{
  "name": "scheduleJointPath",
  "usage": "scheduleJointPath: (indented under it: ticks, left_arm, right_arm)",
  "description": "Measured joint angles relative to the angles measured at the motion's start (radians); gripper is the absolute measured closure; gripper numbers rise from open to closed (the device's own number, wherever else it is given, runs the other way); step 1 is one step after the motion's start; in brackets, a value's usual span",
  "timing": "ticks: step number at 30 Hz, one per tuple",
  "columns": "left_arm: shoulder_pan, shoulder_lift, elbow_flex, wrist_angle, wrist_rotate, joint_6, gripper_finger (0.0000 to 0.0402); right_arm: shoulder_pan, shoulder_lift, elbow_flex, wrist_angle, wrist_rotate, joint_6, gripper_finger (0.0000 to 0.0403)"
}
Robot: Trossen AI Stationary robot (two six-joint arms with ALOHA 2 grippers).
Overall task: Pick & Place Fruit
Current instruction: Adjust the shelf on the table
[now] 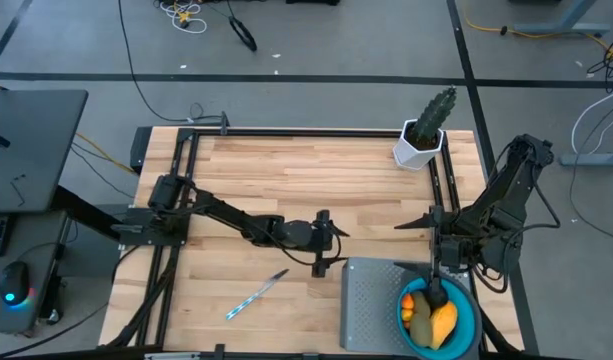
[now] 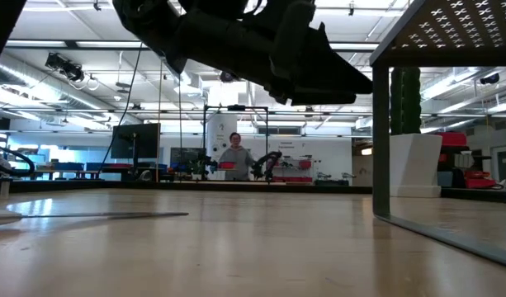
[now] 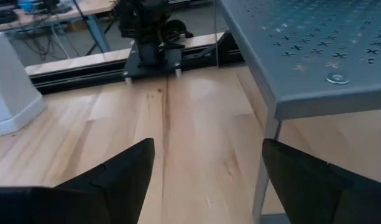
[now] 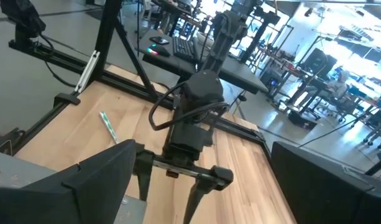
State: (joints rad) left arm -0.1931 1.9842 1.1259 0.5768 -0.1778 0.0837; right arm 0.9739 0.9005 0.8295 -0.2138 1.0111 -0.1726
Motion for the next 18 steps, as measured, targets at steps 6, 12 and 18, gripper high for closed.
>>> scheduleJointPath:
  ticks: [6, 12, 18]
  left_arm:
    - [-0.008, 0.000, 0.000, -0.001, 0.045, -0.029, 0.0095]
    - [-0.014, 0.000, 0.000, -0.003, 0.041, -0.027, 0.0095]
    - [-0.016, 0.000, 0.000, -0.025, 0.019, -0.027, 0.0095]
  right_arm:
    - [0.000, 0.000, 0.000, -0.015, 0.000, 0.000, 0.0016]
    - [0.000, 0.000, 0.000, -0.023, 0.000, 0.002, 0.0016]
    - [0.000, 0.000, 0.000, -0.034, 0.000, 0.011, 0.0016]
